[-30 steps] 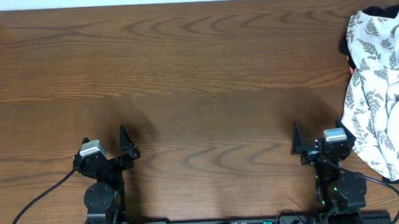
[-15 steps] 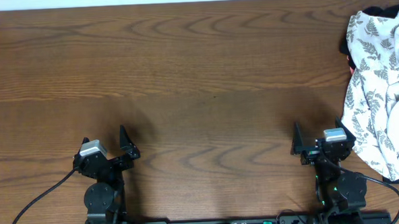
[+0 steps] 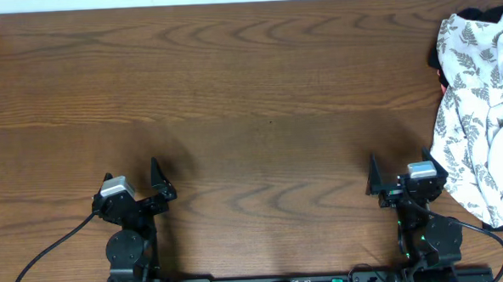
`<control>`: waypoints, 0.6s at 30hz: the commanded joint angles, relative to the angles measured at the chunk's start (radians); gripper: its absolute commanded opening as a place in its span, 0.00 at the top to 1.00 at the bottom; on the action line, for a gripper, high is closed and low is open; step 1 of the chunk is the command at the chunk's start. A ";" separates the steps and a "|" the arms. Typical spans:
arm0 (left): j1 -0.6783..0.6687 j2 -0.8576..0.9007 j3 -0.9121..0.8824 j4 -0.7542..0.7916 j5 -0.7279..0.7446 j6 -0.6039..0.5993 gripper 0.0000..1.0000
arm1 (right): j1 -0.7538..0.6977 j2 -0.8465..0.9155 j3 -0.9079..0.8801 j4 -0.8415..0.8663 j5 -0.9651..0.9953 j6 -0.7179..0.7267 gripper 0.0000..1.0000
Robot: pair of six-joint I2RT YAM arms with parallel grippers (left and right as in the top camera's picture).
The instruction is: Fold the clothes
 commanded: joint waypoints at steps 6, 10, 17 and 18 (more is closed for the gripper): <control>0.004 -0.006 -0.029 -0.018 -0.016 0.008 0.02 | -0.007 -0.001 -0.001 0.020 -0.036 0.034 0.01; 0.004 -0.006 -0.029 -0.018 -0.016 0.008 0.02 | -0.007 -0.001 0.024 0.023 -0.035 0.079 0.01; 0.004 -0.006 -0.029 -0.018 -0.016 0.008 0.02 | -0.007 0.002 0.172 -0.002 -0.023 0.119 0.01; 0.004 -0.006 -0.029 -0.018 -0.016 0.008 0.02 | -0.007 0.008 0.200 -0.018 -0.003 0.130 0.01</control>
